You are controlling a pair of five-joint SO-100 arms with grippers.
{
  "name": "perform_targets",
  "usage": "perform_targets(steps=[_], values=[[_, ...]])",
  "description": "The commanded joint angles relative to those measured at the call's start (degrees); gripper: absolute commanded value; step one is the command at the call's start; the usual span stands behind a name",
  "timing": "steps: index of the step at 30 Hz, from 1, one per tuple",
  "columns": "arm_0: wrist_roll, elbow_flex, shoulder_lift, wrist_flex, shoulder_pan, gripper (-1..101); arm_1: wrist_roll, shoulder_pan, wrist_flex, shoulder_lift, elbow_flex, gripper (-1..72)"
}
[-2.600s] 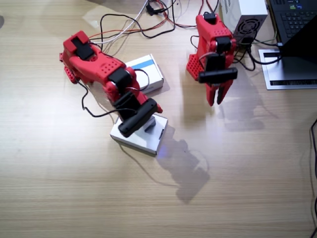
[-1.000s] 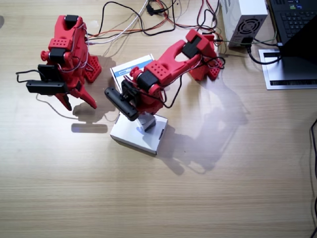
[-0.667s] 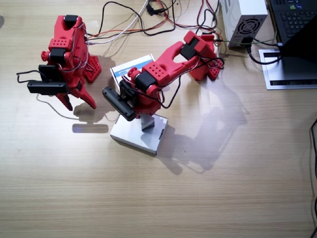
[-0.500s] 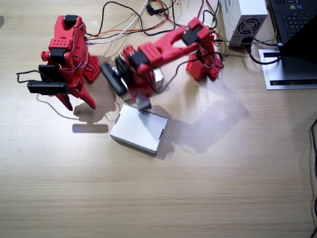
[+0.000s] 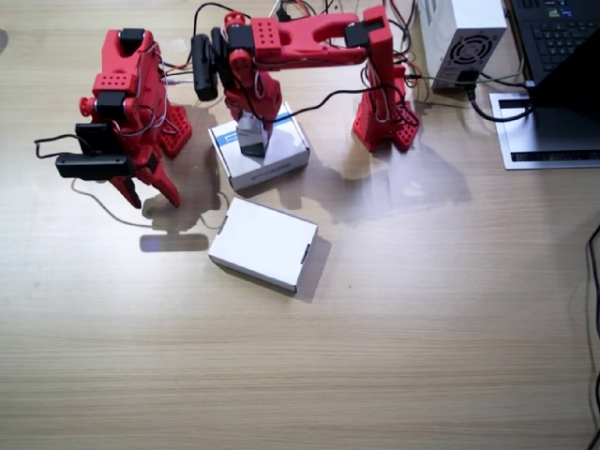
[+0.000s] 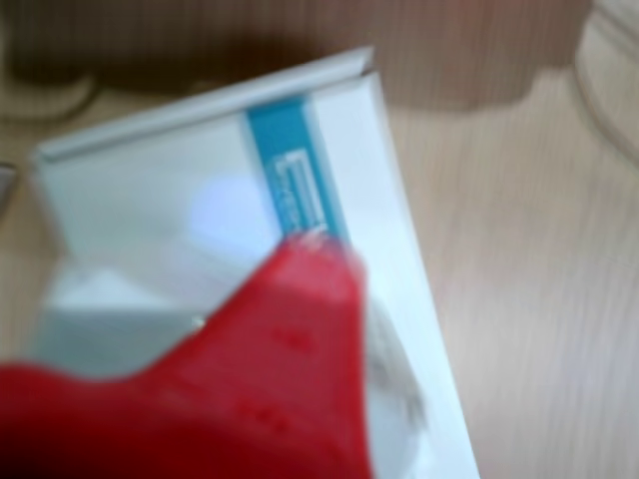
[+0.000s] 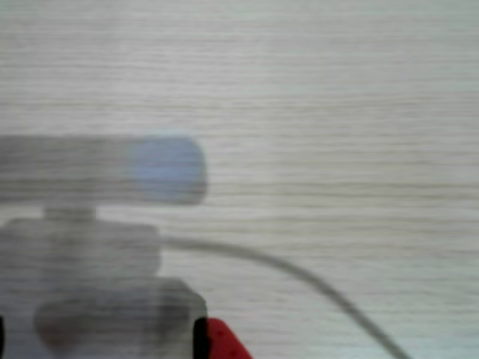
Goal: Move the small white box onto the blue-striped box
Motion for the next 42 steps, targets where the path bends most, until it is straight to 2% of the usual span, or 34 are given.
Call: perform_targets(steps=[1,6,8,13,16,17,18,20,21,24,25,27,30,32,33,34,37,42], values=[[1.32,0.79,3.96,2.37,2.55,50,-0.35,-0.53,1.23,1.49,-0.7,37.3],[2.55,2.9,8.61,2.29,2.2,50,1.67,-2.64,1.14,1.49,-0.7,37.3],[5.01,0.7,13.45,2.37,0.62,43,2.02,-2.72,1.14,1.49,-0.7,37.3],[4.66,6.59,35.51,2.46,-12.92,41,2.64,-2.55,1.41,1.49,-0.7,37.4],[10.37,19.95,50.01,2.37,-32.34,42,4.83,-3.25,1.67,1.49,-0.7,36.0],[13.8,23.91,53.79,2.2,-41.31,42,5.71,-4.13,1.85,1.49,-0.7,32.1],[17.75,28.83,57.74,0.44,-51.24,42,7.65,-5.62,1.85,1.49,-0.7,25.4],[26.19,41.31,67.41,-5.1,-68.82,38,11.25,-8.61,1.76,1.49,-0.7,6.4],[30.06,48.87,72.86,-8.0,-76.11,37,11.87,-9.32,1.76,1.49,-0.7,0.2],[35.86,68.82,88.77,-11.69,-87.71,30,13.27,-9.93,1.67,1.49,-0.7,0.2],[36.12,70.14,91.23,-12.39,-91.32,27,13.71,-10.02,1.58,1.49,-0.7,0.2],[40.34,73.65,94.39,-14.68,-97.65,27,14.24,-10.02,1.49,1.58,-0.7,0.2],[47.37,87.63,109.07,-16.0,-102.74,23,15.12,-9.76,1.41,1.49,-0.7,0.2],[46.85,92.46,109.34,-19.69,-103.71,13,14.85,-9.4,1.41,1.49,-0.7,0.2],[46.85,93.25,109.34,-20.65,-103.54,3,14.06,-9.05,1.41,1.49,-0.7,0.2],[46.67,94.13,109.25,-21.18,-102.48,0,13.8,-8.96,1.49,1.49,-0.62,0.2],[49.31,101.25,109.25,-24.35,-97.21,0,14.5,-7.82,1.49,1.49,-0.62,0.2],[47.46,101.34,109.16,-24.87,-93.52,1,11.78,-3.69,1.76,1.49,-0.62,0.2]])
